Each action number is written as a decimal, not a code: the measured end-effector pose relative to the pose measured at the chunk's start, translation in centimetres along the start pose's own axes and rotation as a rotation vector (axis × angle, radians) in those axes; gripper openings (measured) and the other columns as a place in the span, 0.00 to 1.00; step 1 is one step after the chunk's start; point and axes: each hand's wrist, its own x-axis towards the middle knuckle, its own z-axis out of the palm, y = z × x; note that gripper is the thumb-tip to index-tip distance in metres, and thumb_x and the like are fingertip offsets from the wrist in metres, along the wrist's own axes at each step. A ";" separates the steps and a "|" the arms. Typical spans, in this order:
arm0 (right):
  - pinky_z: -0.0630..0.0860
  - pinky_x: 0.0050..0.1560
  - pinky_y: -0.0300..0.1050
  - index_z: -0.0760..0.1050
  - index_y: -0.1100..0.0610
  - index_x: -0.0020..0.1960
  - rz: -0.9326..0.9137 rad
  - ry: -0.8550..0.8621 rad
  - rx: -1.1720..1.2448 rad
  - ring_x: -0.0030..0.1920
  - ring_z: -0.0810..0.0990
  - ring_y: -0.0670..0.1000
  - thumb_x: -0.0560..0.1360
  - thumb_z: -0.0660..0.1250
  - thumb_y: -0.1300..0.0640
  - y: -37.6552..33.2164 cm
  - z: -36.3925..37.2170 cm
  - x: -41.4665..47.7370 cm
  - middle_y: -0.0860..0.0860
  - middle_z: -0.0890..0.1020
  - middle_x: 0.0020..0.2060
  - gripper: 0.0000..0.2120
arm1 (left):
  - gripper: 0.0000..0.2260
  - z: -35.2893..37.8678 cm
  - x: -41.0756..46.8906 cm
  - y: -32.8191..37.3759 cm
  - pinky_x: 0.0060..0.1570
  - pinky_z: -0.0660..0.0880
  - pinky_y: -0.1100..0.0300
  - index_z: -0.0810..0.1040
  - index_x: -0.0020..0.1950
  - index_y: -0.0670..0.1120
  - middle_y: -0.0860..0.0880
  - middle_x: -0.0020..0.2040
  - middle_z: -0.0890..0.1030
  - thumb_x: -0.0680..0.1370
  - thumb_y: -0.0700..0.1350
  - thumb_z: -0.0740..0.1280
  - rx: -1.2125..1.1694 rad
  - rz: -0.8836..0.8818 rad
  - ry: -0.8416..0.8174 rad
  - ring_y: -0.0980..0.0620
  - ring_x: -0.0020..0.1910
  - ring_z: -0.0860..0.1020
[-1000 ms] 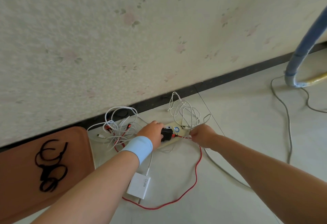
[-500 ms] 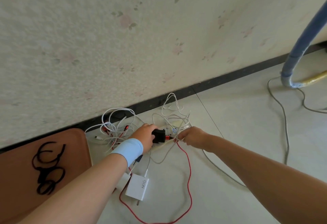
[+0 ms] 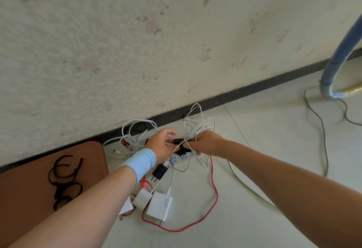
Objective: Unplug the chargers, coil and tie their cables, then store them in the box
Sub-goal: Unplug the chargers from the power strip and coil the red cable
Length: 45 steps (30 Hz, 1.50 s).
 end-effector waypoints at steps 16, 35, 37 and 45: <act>0.62 0.30 0.41 0.73 0.58 0.47 0.188 -0.343 0.254 0.25 0.63 0.49 0.82 0.59 0.51 0.4 -0.1 0.1 0.52 0.73 0.29 0.12 | 0.11 -1.3 -1.3 1.2 0.52 0.72 0.53 0.77 0.52 0.49 0.52 0.52 0.72 0.71 0.40 0.70 0.598 0.591 0.290 0.48 0.52 0.74; 0.79 0.44 0.48 0.80 0.54 0.48 0.084 0.419 0.002 0.42 0.84 0.54 0.72 0.74 0.39 -0.8 -2.3 -0.7 0.54 0.84 0.42 0.19 | 0.13 -0.6 -0.3 1.9 0.28 0.74 0.62 0.75 0.56 0.43 0.43 0.43 0.78 0.76 0.48 0.69 0.068 -0.187 -0.106 0.48 0.33 0.76; 0.77 0.39 0.47 0.75 0.51 0.47 -0.020 0.566 -0.051 0.39 0.82 0.53 0.74 0.74 0.46 -1.3 -2.0 -0.8 0.49 0.81 0.41 0.12 | 0.13 -0.8 -0.5 2.1 0.23 0.70 0.66 0.73 0.58 0.42 0.42 0.46 0.77 0.78 0.48 0.68 0.041 -0.224 -0.114 0.49 0.33 0.74; 0.78 0.49 0.54 0.84 0.57 0.52 -0.560 0.554 -0.479 0.47 0.78 0.58 0.70 0.67 0.64 -2.5 1.1 -1.0 0.54 0.81 0.46 0.13 | 0.10 -2.2 -0.5 2.0 0.32 0.66 0.60 0.74 0.46 0.44 0.45 0.31 0.74 0.81 0.48 0.58 0.069 -0.235 -0.094 0.49 0.28 0.71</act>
